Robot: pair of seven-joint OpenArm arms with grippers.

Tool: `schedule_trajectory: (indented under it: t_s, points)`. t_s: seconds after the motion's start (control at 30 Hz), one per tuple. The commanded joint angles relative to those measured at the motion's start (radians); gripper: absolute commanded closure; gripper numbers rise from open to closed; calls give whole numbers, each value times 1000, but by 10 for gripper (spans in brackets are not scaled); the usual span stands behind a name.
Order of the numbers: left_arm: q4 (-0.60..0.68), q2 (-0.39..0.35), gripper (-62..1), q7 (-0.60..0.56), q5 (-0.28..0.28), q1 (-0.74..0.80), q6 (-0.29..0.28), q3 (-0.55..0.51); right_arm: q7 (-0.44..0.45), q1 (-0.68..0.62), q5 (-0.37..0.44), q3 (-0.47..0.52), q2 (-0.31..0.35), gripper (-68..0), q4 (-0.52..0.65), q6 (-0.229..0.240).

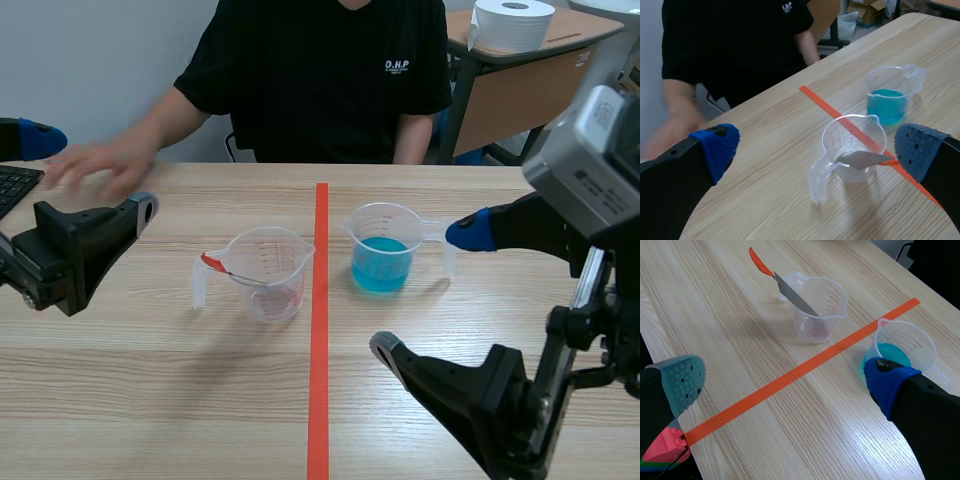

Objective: Do the redox reaction experiment.
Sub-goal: 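Return to the home posture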

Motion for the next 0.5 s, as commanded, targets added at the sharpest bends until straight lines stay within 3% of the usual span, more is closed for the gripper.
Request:
schedule_trajectory:
  t_s: [0.0, 0.33, 0.47]
  points:
    - [-8, 18, -623, -12, -7, 0, 8, -3, 15, 20, 10, 4, 10, -667, 10, -1]
    - [-23, 18, -623, -2, -6, 0, 7, -3, 11, 20, 10, 4, 10, -667, 10, -1]
    - [-24, 18, -623, 1, 31, 0, 4, -3, 11, 20, 10, 4, 10, -667, 10, -1]
